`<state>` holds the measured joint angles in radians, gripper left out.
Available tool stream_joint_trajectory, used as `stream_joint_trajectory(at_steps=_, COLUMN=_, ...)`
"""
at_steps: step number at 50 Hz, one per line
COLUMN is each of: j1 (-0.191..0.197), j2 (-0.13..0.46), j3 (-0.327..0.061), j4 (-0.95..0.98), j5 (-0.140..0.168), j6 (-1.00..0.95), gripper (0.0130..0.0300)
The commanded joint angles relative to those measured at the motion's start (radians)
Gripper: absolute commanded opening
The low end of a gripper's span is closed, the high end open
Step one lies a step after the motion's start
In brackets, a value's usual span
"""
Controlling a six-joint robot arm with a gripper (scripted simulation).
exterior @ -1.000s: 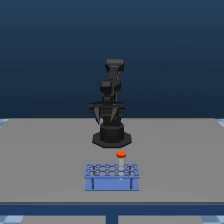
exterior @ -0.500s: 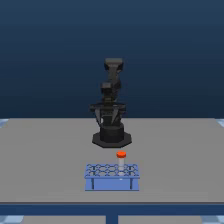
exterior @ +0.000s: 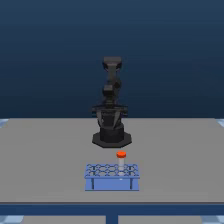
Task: Pick up the centrifuge tube on the rack
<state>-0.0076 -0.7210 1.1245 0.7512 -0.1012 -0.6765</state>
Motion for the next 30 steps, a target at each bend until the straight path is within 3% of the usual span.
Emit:
stream_joint_trajectory(at_steps=1, j1=0.019, j2=0.019, j3=-0.007, j4=0.046, j5=-0.014, j6=-0.060, gripper=0.0300)
stream_joint_trajectory(at_steps=15, j1=0.059, j2=0.091, j3=-0.037, j4=0.116, j5=-0.038, j6=-0.122, gripper=0.0300)
stream_joint_trajectory(at_steps=30, j1=0.117, j2=0.221, j3=-0.100, j4=0.212, j5=-0.062, j6=-0.205, gripper=0.0300)
